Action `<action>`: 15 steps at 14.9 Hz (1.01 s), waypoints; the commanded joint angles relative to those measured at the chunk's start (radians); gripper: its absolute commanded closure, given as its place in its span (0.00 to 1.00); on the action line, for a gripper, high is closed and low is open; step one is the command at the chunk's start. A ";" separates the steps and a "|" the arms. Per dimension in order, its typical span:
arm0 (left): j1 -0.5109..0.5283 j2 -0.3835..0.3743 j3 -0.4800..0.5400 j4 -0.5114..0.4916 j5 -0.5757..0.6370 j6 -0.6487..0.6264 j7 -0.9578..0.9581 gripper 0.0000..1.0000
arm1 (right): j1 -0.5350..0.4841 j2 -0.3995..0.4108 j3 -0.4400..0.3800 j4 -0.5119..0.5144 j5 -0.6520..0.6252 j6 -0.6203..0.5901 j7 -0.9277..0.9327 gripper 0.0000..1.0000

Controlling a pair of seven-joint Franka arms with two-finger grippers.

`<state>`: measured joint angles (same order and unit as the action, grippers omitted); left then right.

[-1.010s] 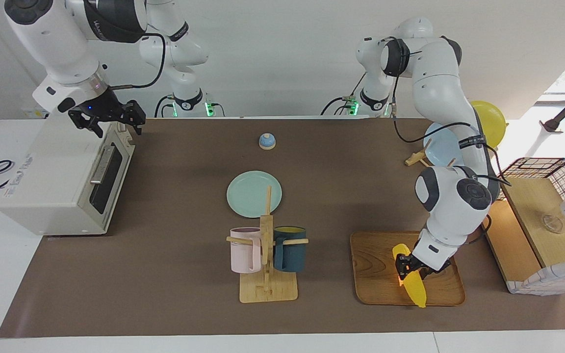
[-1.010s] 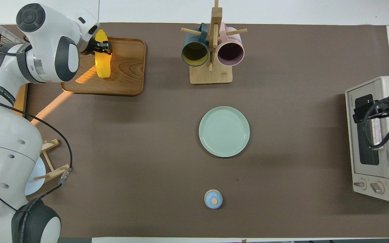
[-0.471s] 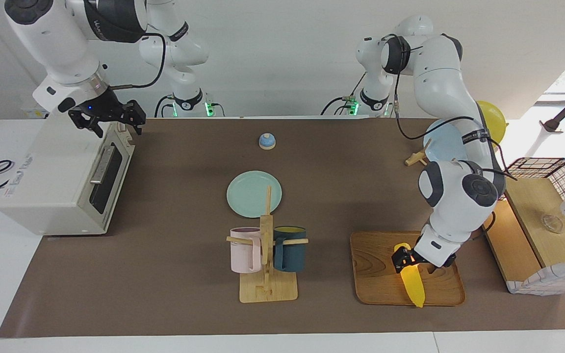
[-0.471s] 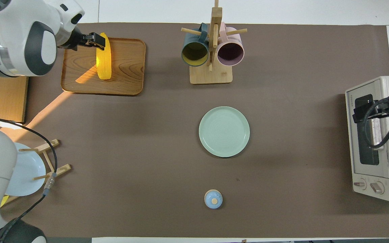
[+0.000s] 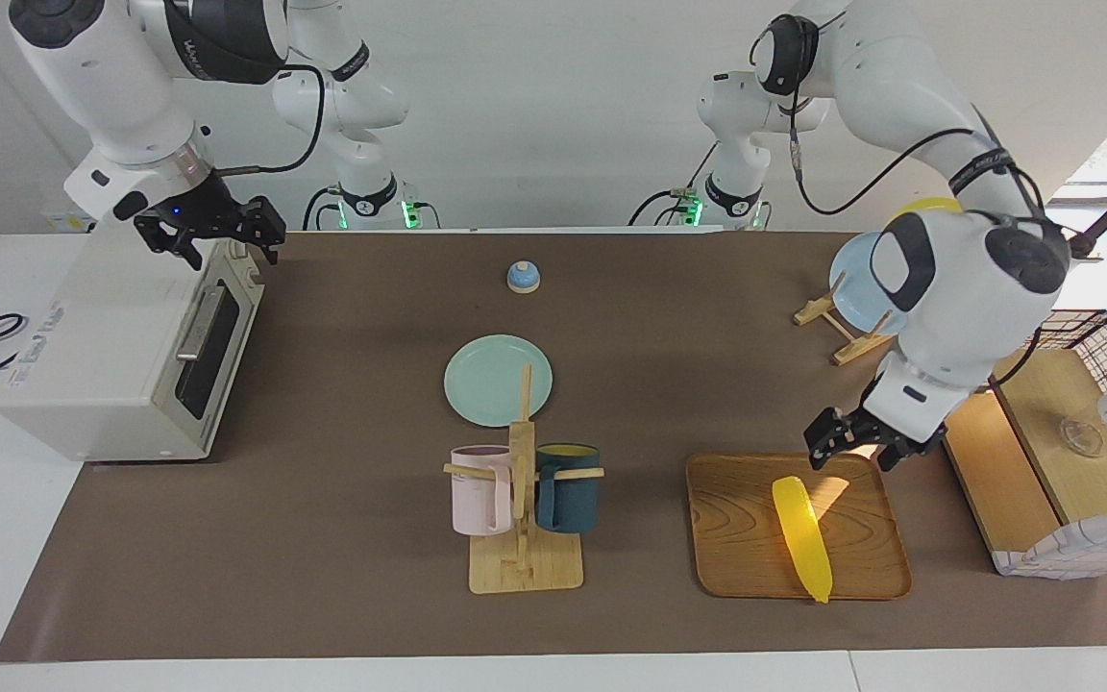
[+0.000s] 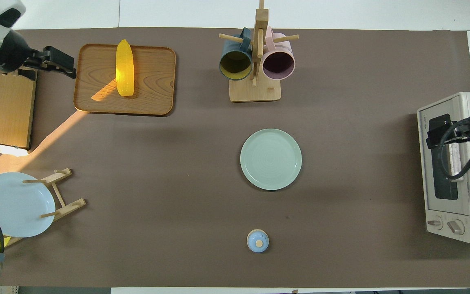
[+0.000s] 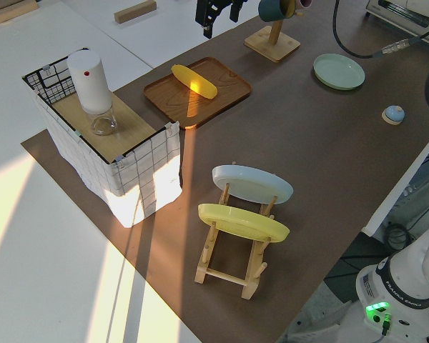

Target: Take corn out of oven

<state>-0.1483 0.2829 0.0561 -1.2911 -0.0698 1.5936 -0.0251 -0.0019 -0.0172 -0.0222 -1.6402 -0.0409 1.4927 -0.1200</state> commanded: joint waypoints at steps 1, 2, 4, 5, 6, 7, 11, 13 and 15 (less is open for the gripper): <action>-0.001 -0.192 -0.002 -0.198 0.039 -0.050 -0.015 0.00 | -0.007 -0.001 0.004 0.010 0.024 -0.017 0.011 0.00; 0.003 -0.252 -0.005 -0.259 0.039 -0.066 -0.028 0.00 | -0.007 -0.001 0.004 0.010 0.024 -0.015 0.011 0.00; 0.012 -0.361 -0.012 -0.402 0.041 -0.064 -0.045 0.00 | -0.006 -0.001 0.004 0.010 0.024 -0.019 0.011 0.00; 0.012 -0.390 -0.012 -0.454 0.039 -0.061 -0.045 0.00 | -0.007 -0.001 0.004 0.010 0.024 -0.017 0.011 0.00; 0.003 -0.405 -0.012 -0.491 0.039 -0.055 -0.049 0.00 | -0.007 -0.001 0.004 0.010 0.024 -0.017 0.011 0.00; 0.009 -0.422 -0.015 -0.520 0.039 -0.046 -0.047 0.00 | -0.007 -0.001 0.004 0.010 0.024 -0.017 0.011 0.00; 0.018 -0.387 -0.068 -0.495 0.039 0.029 -0.039 0.00 | -0.006 -0.001 0.004 0.011 0.024 -0.015 0.011 0.00; 0.012 -0.318 -0.070 -0.392 0.038 -0.006 -0.042 0.00 | -0.006 -0.001 0.004 0.011 0.024 -0.015 0.011 0.00; 0.009 -0.321 -0.067 -0.390 0.038 -0.026 -0.039 0.00 | -0.006 -0.001 0.004 0.011 0.024 -0.015 0.011 0.00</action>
<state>-0.1473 -0.0639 -0.0074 -1.7298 -0.0471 1.5967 -0.0599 -0.0019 -0.0172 -0.0222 -1.6394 -0.0409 1.4927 -0.1200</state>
